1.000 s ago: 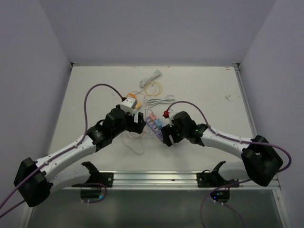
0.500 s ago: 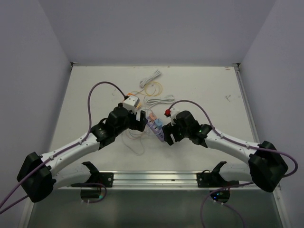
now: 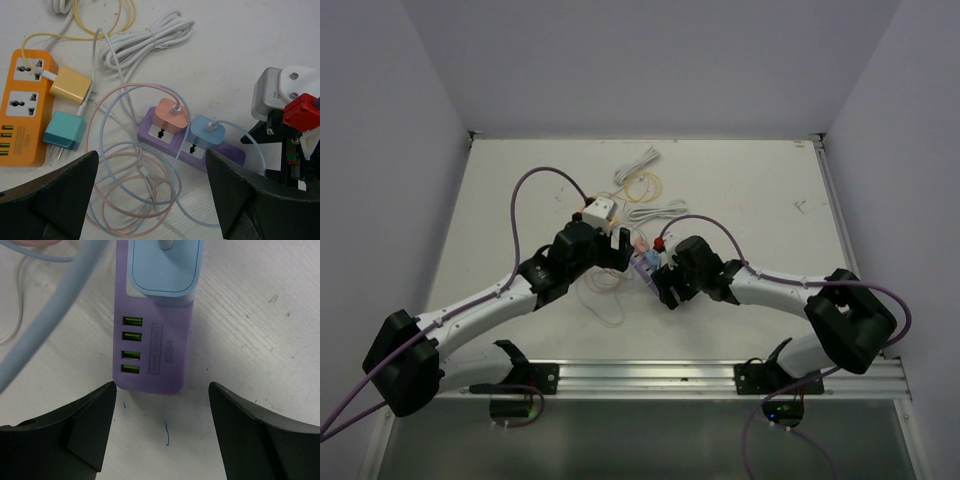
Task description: Pull the plug off the socket
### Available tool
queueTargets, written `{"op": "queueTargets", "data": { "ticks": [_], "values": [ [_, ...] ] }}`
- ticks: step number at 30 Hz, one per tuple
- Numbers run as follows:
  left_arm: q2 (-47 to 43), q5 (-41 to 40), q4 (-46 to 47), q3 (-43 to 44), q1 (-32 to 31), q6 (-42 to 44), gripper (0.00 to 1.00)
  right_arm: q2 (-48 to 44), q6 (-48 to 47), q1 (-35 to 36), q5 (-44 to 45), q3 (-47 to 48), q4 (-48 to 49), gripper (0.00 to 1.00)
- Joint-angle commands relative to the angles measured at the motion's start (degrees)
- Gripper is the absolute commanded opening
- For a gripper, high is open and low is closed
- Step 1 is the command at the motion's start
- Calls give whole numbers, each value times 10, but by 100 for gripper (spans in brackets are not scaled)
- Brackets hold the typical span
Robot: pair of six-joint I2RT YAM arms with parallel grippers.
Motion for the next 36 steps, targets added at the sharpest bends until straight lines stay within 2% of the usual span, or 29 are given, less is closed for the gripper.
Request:
{"op": "queueTargets", "data": {
  "ticks": [1, 13, 16, 19, 20, 21, 22, 24, 26, 30, 36],
  "values": [
    [11, -17, 42, 15, -4, -10, 91, 15, -13, 9, 9, 29, 27, 79],
    [55, -9, 84, 10, -4, 8, 89, 39, -22, 14, 12, 32, 47, 74],
    [63, 1, 96, 12, -4, 33, 88, 47, -25, 13, 11, 39, 43, 69],
    [67, 29, 112, 12, -4, 69, 87, 46, -31, 13, 19, 41, 39, 54],
    [67, 41, 112, 13, -4, 87, 87, 43, -35, 14, 22, 39, 37, 45],
    [67, 48, 113, 12, -4, 97, 87, 41, -47, 13, 23, 39, 33, 41],
    [65, 57, 112, 12, -3, 112, 87, 36, -54, 14, 25, 39, 19, 30],
    [59, 63, 109, 10, -3, 126, 87, 32, -78, 13, 28, 41, 1, 17],
    [53, 68, 107, 7, -2, 148, 89, 21, -86, 6, -8, 35, -2, 9],
    [53, 99, 110, -3, 7, 186, 92, 26, -110, 6, -37, 56, -40, 5],
    [75, 173, 122, 3, 15, 170, 88, 44, -121, 6, -71, 75, -59, 5]
  ]
}}
